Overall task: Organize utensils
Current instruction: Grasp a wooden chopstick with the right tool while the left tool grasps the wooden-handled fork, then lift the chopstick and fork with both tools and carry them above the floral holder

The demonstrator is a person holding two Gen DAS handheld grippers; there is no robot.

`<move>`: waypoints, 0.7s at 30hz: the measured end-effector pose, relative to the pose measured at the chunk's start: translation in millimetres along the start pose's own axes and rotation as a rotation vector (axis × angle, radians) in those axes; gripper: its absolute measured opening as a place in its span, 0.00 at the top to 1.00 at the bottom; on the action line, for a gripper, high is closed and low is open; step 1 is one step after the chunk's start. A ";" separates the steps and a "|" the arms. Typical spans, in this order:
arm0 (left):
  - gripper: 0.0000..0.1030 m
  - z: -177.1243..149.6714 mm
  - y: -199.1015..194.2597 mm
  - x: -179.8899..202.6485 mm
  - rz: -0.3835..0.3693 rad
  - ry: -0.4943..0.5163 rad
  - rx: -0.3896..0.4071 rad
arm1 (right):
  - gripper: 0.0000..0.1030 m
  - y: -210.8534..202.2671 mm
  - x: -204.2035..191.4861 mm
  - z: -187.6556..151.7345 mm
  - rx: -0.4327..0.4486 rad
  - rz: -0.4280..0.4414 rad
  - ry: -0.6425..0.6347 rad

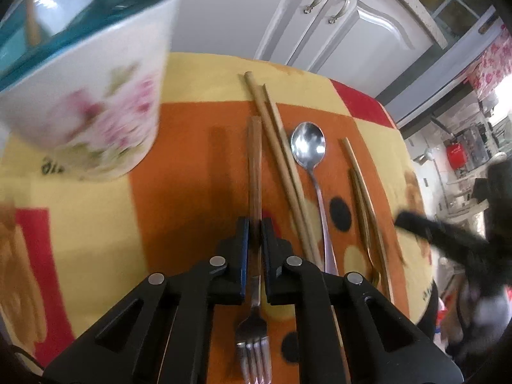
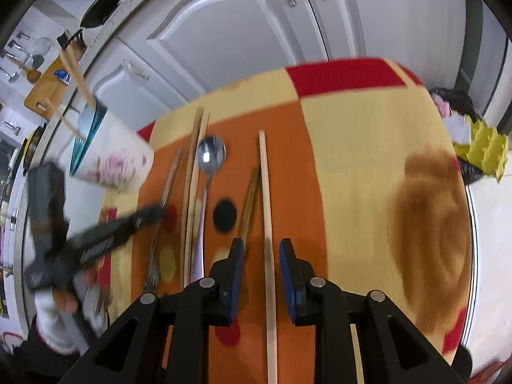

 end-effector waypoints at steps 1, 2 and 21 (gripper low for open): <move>0.94 -1.8 -5.5 -2.4 0.001 0.002 0.002 | 0.79 3.3 -1.3 4.8 0.005 -0.008 -0.011; 0.94 -5.0 -10.9 -5.0 0.004 0.005 0.001 | 0.79 8.4 -4.5 10.3 0.008 -0.017 -0.031; 0.75 0.5 4.6 -14.5 0.146 0.105 0.010 | 0.91 77.7 -13.8 52.9 -0.026 -0.088 -0.174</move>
Point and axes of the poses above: each gripper's, at about its wrist camera, not at the fingertips, and y roughly the way its jaws point, x to its right, z to its top, the point moved 4 cm from there along y, roughly the way its jaws point, and after that the axes turned 15 degrees about x, right-handed, at the moved point
